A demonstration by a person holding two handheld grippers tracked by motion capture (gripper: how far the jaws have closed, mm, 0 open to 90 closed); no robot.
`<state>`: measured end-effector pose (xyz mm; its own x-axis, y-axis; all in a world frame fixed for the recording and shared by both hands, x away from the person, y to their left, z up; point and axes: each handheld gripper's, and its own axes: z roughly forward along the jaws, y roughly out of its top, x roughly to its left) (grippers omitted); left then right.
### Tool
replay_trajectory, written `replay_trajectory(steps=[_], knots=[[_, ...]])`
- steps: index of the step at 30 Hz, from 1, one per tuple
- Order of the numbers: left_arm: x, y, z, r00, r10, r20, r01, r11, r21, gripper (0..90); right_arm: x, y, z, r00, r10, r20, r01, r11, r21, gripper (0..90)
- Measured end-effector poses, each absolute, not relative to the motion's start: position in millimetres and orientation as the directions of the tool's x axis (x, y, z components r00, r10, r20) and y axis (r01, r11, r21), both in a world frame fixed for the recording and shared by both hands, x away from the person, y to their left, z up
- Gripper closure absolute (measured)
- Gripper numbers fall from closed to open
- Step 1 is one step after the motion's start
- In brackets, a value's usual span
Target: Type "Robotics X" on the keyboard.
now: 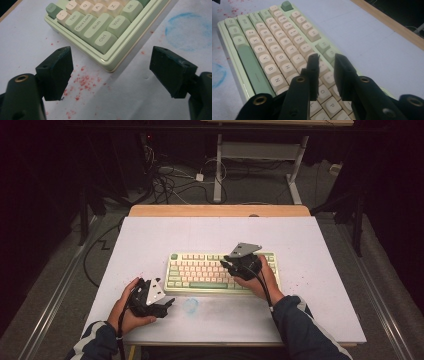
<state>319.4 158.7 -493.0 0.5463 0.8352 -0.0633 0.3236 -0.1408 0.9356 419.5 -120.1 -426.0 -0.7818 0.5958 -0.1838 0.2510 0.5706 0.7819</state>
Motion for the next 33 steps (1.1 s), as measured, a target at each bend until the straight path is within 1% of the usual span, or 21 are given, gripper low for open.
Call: replay_trajectory(steps=[1,6,13,17,20,26,33], knots=[[319.3,158.8,-492.8,0.547,0.835,-0.062,0.324,-0.142,0.935,18.2,418.8,-121.0,-425.1,-0.781,0.596,-0.188,0.245,0.569,0.784,65.7],[319.0,158.9,-492.8,0.548,0.835,-0.06,0.323,-0.145,0.935,18.2,414.4,-126.7,-420.3,-0.766,0.611,-0.198,0.235,0.553,0.799,48.8],[318.9,159.3,-493.1,0.55,0.833,-0.057,0.327,-0.152,0.933,18.2,406.5,-133.1,-414.1,-0.751,0.621,-0.225,0.202,0.54,0.817,36.7],[318.9,159.6,-493.1,0.55,0.833,-0.057,0.327,-0.152,0.933,18.2,401.6,-135.4,-410.4,-0.73,0.634,-0.256,0.187,0.544,0.818,31.6],[319.1,159.6,-493.3,0.549,0.834,-0.057,0.329,-0.152,0.932,18.2,397.3,-139.8,-407.8,-0.734,0.632,-0.251,0.175,0.532,0.828,29.1],[319.2,159.2,-493.1,0.547,0.835,-0.063,0.329,-0.145,0.933,18.2,389.9,-148.1,-404.2,-0.703,0.661,-0.263,0.163,0.509,0.845,22.3],[319.6,159.3,-493.0,0.544,0.837,-0.066,0.331,-0.141,0.933,18.2,379.6,-161.4,-402.4,-0.671,0.684,-0.286,0.142,0.498,0.855,21.1]])
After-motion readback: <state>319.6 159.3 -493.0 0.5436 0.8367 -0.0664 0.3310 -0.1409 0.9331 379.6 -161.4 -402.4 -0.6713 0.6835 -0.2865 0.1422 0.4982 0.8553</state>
